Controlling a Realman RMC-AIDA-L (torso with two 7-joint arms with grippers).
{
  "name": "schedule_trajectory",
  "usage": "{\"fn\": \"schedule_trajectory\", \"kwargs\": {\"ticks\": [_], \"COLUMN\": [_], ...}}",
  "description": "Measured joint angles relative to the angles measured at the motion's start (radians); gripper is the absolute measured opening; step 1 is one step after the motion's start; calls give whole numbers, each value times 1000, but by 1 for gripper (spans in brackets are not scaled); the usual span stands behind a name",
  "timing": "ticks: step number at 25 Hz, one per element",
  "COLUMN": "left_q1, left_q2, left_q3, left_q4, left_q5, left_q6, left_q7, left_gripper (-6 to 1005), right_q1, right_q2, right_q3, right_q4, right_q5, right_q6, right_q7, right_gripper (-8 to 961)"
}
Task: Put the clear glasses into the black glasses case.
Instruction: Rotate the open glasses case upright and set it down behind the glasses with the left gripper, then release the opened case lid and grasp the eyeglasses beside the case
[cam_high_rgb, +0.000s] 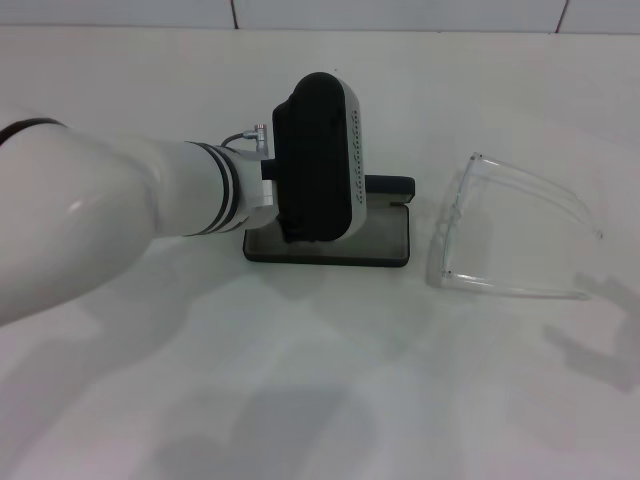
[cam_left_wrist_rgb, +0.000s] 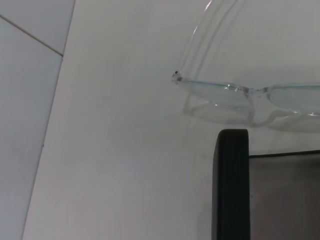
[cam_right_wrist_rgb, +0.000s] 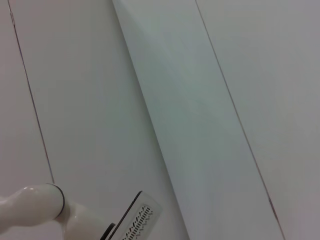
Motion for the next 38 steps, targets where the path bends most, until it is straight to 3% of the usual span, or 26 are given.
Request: {"fn": "schedule_trajectory", "kwargs": {"ticks": [14, 20, 25, 31, 35, 38], "left_q1": [8, 12, 31, 91, 134, 174], "left_q2": [2, 3, 4, 4, 1, 2], "left_q3": [1, 2, 3, 52, 69, 37], "left_q4": [56, 149, 228, 387, 498, 578], "left_q5": [0, -6, -8, -13, -23, -105], "left_q6": [-3, 143, 190, 219, 207, 159], "left_q7": [7, 8, 10, 20, 11, 1], "left_gripper": [438, 438, 438, 437, 437, 437], "right_q1": [2, 5, 14, 48, 82, 111], "right_q2": [3, 2, 0, 6, 11, 17], "right_q3": [4, 6, 9, 9, -6, -42], "right_q4": [0, 0, 0, -92, -177, -269], "right_q5": [-12, -12, -10, 7, -15, -49], "right_q6": [1, 2, 2, -8, 61, 147], "right_q7": [-1, -1, 11, 216, 370, 539], "right_gripper": [870, 870, 870, 869, 869, 868]}}
